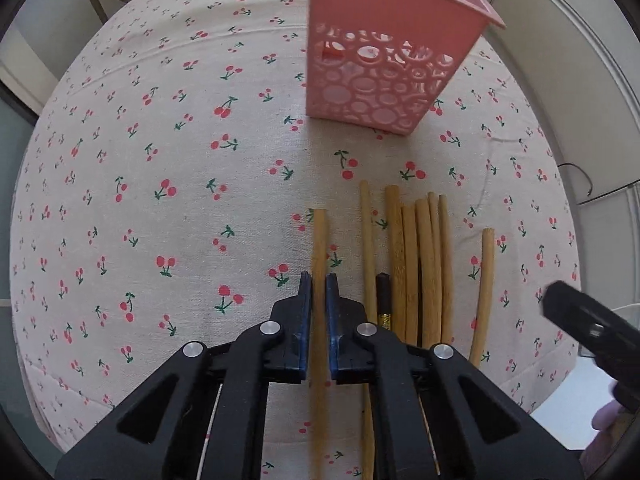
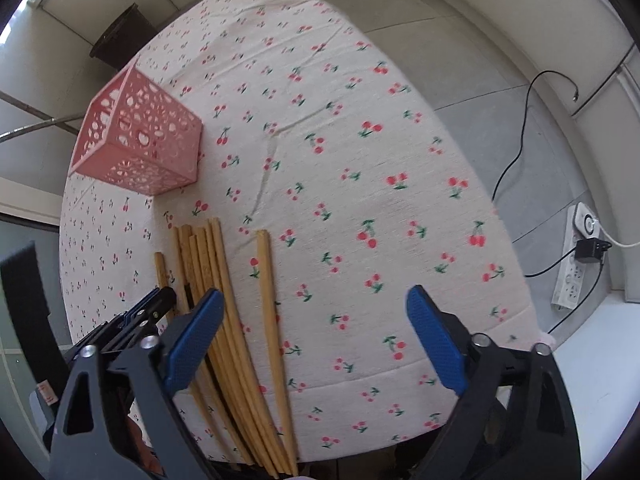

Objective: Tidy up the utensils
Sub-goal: 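Lower the left tool to the chopsticks and grasp one chopstick, then lift the chopstick with the left tool and drop it into the pink holder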

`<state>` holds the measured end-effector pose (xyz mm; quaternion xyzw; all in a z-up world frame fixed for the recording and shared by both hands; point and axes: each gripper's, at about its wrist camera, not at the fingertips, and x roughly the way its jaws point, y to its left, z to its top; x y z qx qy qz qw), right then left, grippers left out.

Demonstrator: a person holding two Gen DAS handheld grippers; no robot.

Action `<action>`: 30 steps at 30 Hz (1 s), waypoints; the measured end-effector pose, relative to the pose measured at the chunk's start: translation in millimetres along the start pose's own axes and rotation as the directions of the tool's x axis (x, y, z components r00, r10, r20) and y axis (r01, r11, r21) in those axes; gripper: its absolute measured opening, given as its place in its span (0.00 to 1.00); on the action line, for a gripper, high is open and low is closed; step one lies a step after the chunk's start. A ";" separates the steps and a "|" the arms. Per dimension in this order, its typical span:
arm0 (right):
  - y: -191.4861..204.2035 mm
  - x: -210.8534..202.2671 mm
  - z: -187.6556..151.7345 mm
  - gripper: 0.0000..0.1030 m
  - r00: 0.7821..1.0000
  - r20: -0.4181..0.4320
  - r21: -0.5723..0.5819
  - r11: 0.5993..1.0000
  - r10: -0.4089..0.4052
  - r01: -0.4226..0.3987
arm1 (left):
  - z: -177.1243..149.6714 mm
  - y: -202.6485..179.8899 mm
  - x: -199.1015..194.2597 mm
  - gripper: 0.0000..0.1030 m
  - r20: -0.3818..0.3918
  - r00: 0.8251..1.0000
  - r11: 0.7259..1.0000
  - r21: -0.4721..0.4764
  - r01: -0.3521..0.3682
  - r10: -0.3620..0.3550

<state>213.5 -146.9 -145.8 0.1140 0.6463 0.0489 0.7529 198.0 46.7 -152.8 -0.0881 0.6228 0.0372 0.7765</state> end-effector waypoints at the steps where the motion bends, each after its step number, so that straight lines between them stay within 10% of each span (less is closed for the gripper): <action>1: 3.6 4.1 -0.2 0.76 1.000 -0.011 -0.006 1.000 -0.001 0.000 | -0.9 5.8 -0.9 0.06 0.004 1.000 1.000 -0.009 0.009 -0.009; 8: 32.8 29.5 2.7 0.51 0.997 -0.011 -0.051 0.996 -0.075 0.074 | -4.8 35.6 -30.1 0.06 0.063 0.998 0.999 -0.043 0.009 -0.006; 14: 62.7 42.0 -4.4 0.10 0.981 0.093 -0.150 0.972 -0.168 0.181 | -9.3 40.9 -53.8 0.06 0.131 0.991 0.999 -0.048 0.018 -0.011; 22: 75.1 23.3 -13.9 0.08 0.966 0.217 -0.207 0.960 -0.143 0.189 | -16.7 46.4 -89.4 0.06 0.278 0.957 0.995 -0.034 0.096 -0.082; 30: 57.6 -68.9 -25.2 0.08 0.917 0.399 -0.209 0.975 0.012 0.079 | -25.6 45.1 -141.9 0.06 0.446 0.880 0.984 0.010 0.176 -0.161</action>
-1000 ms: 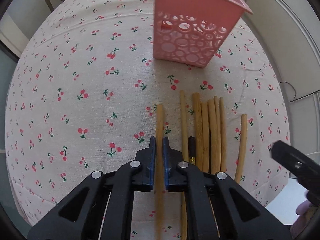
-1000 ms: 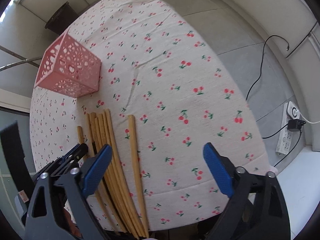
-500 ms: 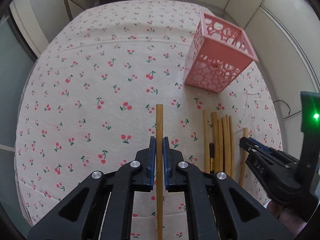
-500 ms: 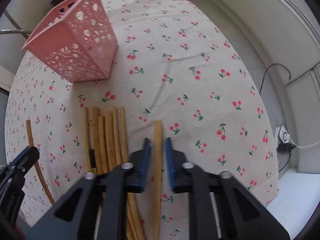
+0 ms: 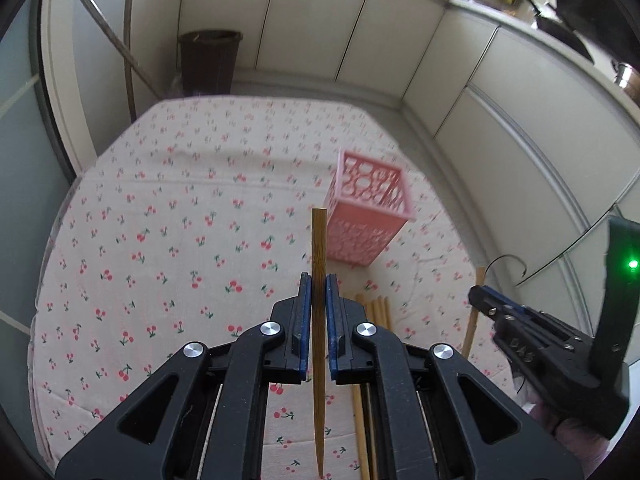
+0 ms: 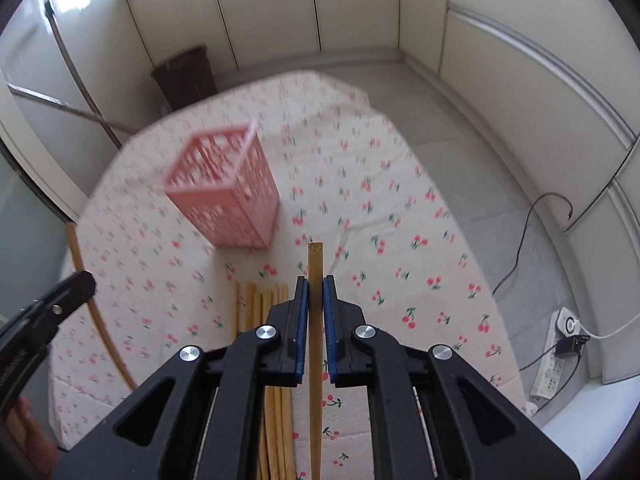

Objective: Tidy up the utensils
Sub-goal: 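Lift the chopstick with the left tool and drop it into the pink holder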

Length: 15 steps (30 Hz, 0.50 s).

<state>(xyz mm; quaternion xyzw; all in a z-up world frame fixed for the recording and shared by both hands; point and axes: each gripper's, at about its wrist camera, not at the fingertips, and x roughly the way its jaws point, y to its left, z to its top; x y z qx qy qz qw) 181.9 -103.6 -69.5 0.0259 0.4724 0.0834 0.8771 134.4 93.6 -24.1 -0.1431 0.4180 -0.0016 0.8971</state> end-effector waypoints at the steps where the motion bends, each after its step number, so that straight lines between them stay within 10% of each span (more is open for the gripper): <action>1: -2.5 -14.7 2.3 0.08 0.999 0.036 0.004 1.000 0.014 -0.014 | 1.5 -1.7 -7.1 0.06 0.015 1.000 1.000 0.002 0.008 -0.008; 15: -53.1 -145.3 69.8 0.08 0.934 0.350 0.137 0.982 0.073 -0.129 | 57.3 -47.5 -108.4 0.06 0.256 0.964 0.995 0.089 0.054 -0.075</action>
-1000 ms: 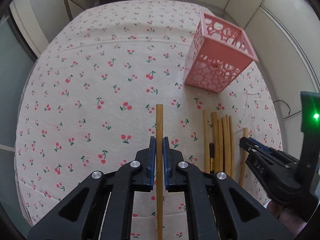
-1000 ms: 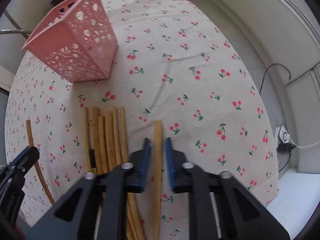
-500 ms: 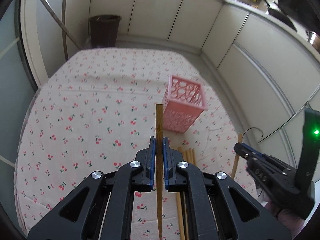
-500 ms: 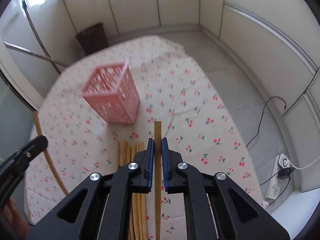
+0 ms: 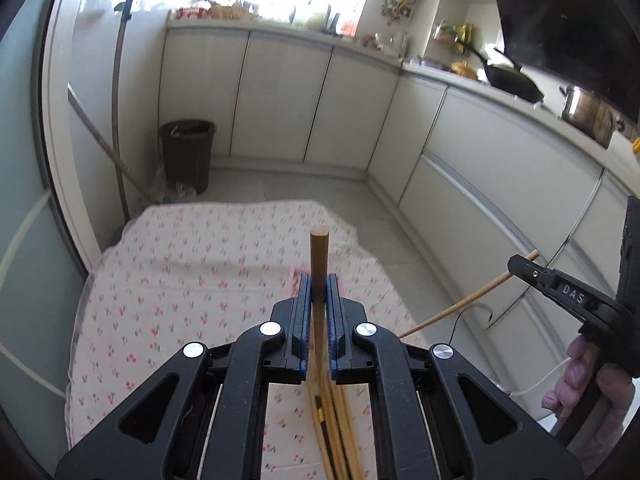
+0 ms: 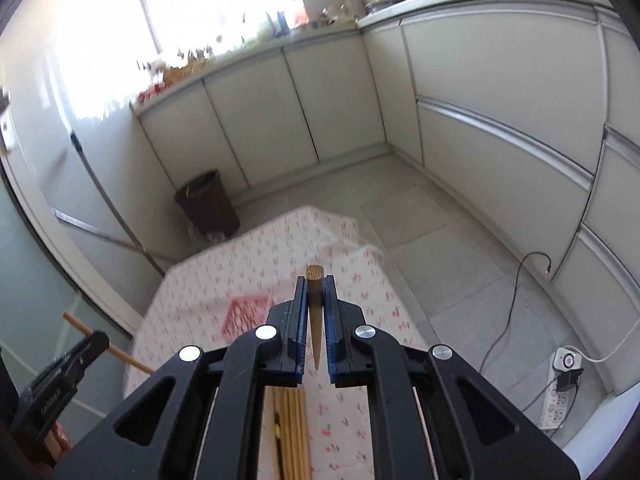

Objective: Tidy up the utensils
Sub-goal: 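Lift the chopstick with the left tool and drop it into the pink holder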

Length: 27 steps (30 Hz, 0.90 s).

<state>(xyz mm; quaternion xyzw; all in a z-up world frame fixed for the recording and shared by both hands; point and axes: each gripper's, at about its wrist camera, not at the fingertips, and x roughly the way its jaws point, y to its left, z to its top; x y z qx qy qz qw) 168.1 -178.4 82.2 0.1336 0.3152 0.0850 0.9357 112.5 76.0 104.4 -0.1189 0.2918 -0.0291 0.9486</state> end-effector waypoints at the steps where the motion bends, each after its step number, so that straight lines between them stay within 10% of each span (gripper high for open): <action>1: 0.5 -1.2 8.8 0.08 1.000 0.018 0.010 1.000 0.006 -0.006 | 11.0 -2.4 -2.6 0.06 0.020 1.000 1.000 -0.004 0.008 -0.008; 10: 7.2 13.8 67.1 0.08 0.986 0.130 0.108 0.987 0.104 -0.118 | 70.0 -10.1 32.3 0.06 0.119 0.992 0.998 -0.034 -0.043 0.047; 17: 27.0 53.9 66.8 0.08 0.987 0.083 0.093 0.985 0.135 -0.143 | 56.5 13.0 97.6 0.27 0.005 0.996 0.993 -0.083 -0.086 0.086; 27: 44.4 88.3 54.5 0.08 0.992 0.046 0.067 0.991 0.117 -0.120 | 59.0 31.9 78.1 0.37 0.044 0.996 0.986 -0.151 -0.076 0.084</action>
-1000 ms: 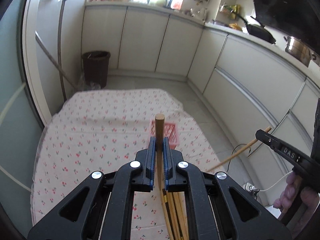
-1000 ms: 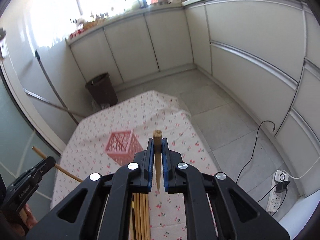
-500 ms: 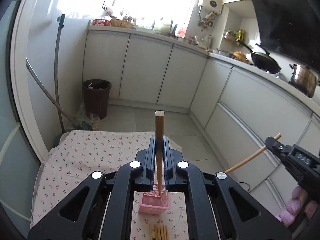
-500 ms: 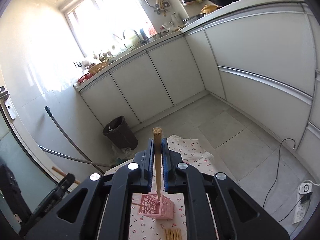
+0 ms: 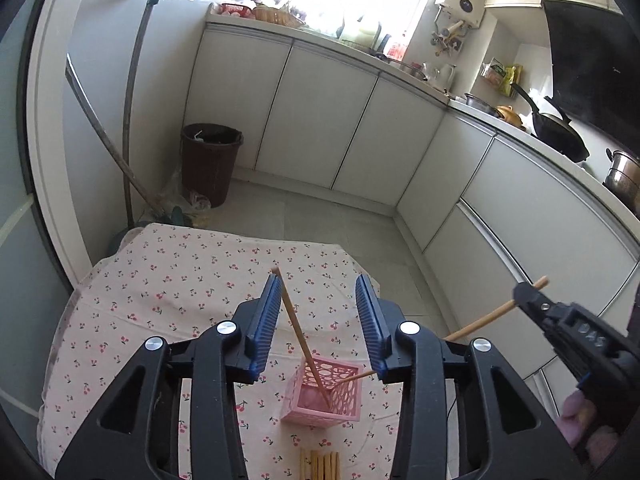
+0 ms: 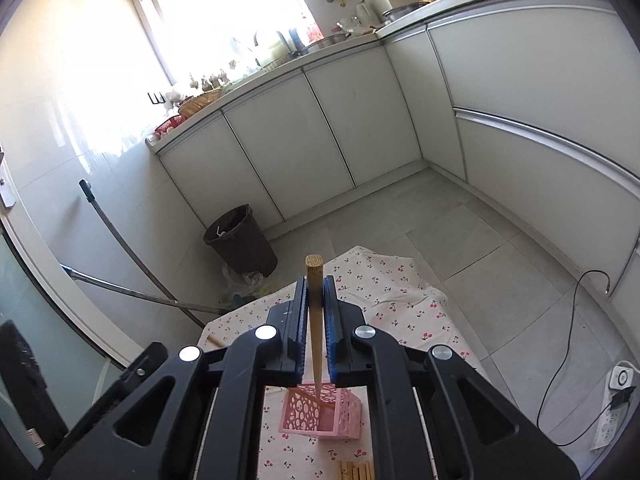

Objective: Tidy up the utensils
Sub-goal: 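Lift the chopstick with the left tool and drop it into the pink holder, then open the left tool and pull it back toward the chopsticks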

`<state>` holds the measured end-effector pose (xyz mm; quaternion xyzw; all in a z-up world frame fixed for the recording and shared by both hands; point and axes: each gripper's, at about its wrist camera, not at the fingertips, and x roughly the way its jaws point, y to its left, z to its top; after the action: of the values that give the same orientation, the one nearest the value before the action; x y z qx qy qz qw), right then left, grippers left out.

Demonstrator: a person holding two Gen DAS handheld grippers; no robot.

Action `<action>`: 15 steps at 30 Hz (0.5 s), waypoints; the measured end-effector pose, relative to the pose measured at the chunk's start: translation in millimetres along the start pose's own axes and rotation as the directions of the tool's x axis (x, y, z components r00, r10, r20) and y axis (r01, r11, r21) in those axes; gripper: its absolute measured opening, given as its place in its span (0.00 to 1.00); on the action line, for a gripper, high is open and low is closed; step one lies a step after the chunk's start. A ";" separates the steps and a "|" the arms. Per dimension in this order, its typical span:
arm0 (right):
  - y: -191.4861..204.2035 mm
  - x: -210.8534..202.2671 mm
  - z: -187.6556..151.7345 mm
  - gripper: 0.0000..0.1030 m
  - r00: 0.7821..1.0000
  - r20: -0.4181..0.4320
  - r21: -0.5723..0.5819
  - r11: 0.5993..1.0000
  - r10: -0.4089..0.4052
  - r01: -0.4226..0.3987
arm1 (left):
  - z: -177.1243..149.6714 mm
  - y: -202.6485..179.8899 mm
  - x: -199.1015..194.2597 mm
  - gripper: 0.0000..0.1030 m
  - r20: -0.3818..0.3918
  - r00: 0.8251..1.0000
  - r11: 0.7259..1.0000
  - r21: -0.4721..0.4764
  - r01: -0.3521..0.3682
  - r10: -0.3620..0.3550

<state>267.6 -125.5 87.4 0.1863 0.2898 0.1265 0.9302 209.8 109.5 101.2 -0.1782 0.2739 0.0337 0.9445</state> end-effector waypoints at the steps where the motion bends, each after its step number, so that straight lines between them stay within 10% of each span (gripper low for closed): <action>1: 0.8 3.5 -1.7 0.09 1.000 -0.004 -0.004 1.000 -0.001 0.001 | -1.0 -1.0 0.2 0.37 -0.005 1.000 1.000 0.007 0.001 -0.001; 6: 6.6 24.4 -14.2 0.33 0.998 -0.064 -0.035 0.999 -0.027 0.025 | -12.7 -2.6 8.2 0.38 -0.052 0.998 0.999 0.041 -0.029 0.031; 15: 10.4 7.4 -38.3 0.35 0.994 -0.035 -0.159 0.983 -0.103 0.096 | -29.4 -17.6 -1.6 0.48 -0.033 0.997 0.991 0.114 -0.064 0.068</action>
<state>249.7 -103.1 58.9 0.0949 0.3080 0.1062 0.9407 196.5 82.7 84.5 -0.1160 0.2984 0.0461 0.9462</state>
